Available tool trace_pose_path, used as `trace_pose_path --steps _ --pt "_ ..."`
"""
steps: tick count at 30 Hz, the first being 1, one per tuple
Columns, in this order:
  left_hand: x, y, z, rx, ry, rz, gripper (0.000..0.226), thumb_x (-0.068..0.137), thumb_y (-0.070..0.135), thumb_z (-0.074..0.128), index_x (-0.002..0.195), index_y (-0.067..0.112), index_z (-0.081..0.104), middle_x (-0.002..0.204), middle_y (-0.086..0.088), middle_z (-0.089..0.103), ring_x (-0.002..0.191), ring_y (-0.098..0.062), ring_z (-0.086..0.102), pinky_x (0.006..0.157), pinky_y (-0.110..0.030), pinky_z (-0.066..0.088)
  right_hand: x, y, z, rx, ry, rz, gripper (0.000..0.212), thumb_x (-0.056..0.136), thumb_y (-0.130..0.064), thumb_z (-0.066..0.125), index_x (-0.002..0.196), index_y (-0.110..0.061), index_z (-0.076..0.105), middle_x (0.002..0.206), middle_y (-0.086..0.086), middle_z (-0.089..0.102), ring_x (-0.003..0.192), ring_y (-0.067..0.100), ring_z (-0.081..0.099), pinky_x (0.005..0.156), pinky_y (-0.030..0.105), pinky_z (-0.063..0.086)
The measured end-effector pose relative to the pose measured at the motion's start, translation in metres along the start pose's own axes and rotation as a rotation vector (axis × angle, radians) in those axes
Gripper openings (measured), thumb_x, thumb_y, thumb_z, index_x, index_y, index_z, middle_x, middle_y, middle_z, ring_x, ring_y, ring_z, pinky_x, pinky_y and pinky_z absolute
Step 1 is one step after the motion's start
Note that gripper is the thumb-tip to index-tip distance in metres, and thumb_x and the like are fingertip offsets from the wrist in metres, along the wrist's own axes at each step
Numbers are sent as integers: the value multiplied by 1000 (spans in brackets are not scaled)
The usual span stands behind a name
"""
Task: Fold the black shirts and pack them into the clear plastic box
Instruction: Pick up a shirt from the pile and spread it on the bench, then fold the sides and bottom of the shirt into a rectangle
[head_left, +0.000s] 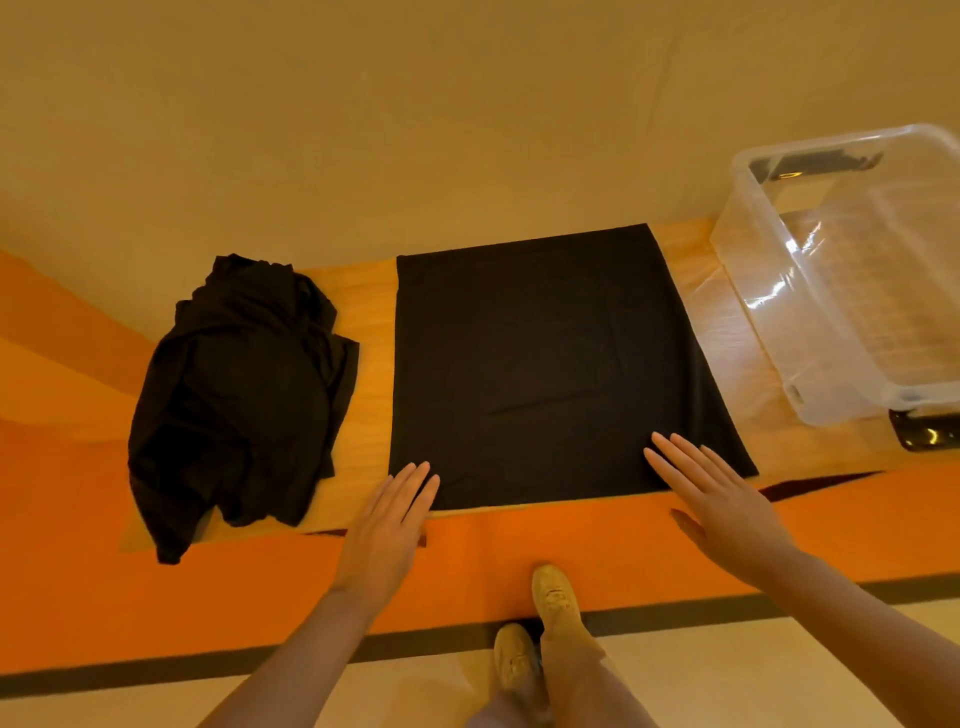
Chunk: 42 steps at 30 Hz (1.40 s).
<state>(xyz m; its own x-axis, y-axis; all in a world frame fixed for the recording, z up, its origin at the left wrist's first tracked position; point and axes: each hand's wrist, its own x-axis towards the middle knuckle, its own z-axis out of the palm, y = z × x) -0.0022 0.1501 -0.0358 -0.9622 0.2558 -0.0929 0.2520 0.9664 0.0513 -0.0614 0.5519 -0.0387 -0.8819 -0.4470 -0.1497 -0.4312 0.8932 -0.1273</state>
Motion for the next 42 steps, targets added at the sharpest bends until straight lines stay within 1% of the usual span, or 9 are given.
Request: trace_pose_path --steps 3,6,11,16,18,21,28,33,42 --pt "-3 -3 5 4 120 32 72 61 -5 85 127 8 60 131 -13 59 123 -27 55 101 -40 47 -4 -1 -2 -57 98 -14 83 67 -2 81 140 -16 47 148 7 42 137 26 39 105 44 40" --pt "-7 -4 5 14 210 74 62 59 -3 87 117 5 67 121 -14 65 113 -27 63 97 -40 48 -5 -4 -4 -125 215 -48 78 54 5 86 126 -11 61 132 10 58 117 30 59 91 44 51" --pt "-12 -5 -5 26 296 168 42 59 4 89 99 5 74 105 -13 71 99 -24 68 92 -37 50 -7 5 -7 -153 290 -73 66 52 1 89 114 -6 67 114 13 65 97 30 64 77 39 56" --pt "-18 -13 -4 -45 321 173 31 69 0 79 99 4 72 103 -12 70 98 -24 68 88 -35 53 -18 11 -15 -58 313 -100 55 51 5 89 102 -4 71 99 9 66 83 25 66 63 31 56" --pt "-23 -16 -1 -65 342 169 21 85 7 59 102 5 70 102 -10 69 98 -23 67 89 -34 52 -24 13 -16 -29 316 -110 49 53 4 88 98 -5 72 94 7 66 80 22 66 62 31 56" --pt "-28 -18 -2 -101 332 118 34 88 18 40 100 7 70 98 -6 69 96 -21 66 88 -31 52 -38 17 -15 11 309 -98 39 59 0 87 94 -7 73 91 5 67 81 21 66 66 33 57" --pt "-38 -23 -13 -220 302 -6 35 90 22 39 98 8 70 93 -4 69 91 -18 65 83 -31 52 -55 29 -18 52 313 -30 38 60 0 86 95 -7 73 94 6 68 87 24 66 73 37 56" --pt "-39 -25 -26 -333 339 -92 35 93 26 40 105 7 68 96 -3 68 94 -16 63 91 -23 39 -48 25 -38 123 361 46 30 69 4 79 96 -5 71 93 7 66 84 23 63 71 34 54" --pt "-45 -24 -40 -528 424 -260 24 89 6 61 112 5 66 102 -5 66 99 -17 60 89 -42 51 -45 22 -63 282 412 106 25 78 6 71 102 0 68 96 10 65 88 20 61 79 29 47"
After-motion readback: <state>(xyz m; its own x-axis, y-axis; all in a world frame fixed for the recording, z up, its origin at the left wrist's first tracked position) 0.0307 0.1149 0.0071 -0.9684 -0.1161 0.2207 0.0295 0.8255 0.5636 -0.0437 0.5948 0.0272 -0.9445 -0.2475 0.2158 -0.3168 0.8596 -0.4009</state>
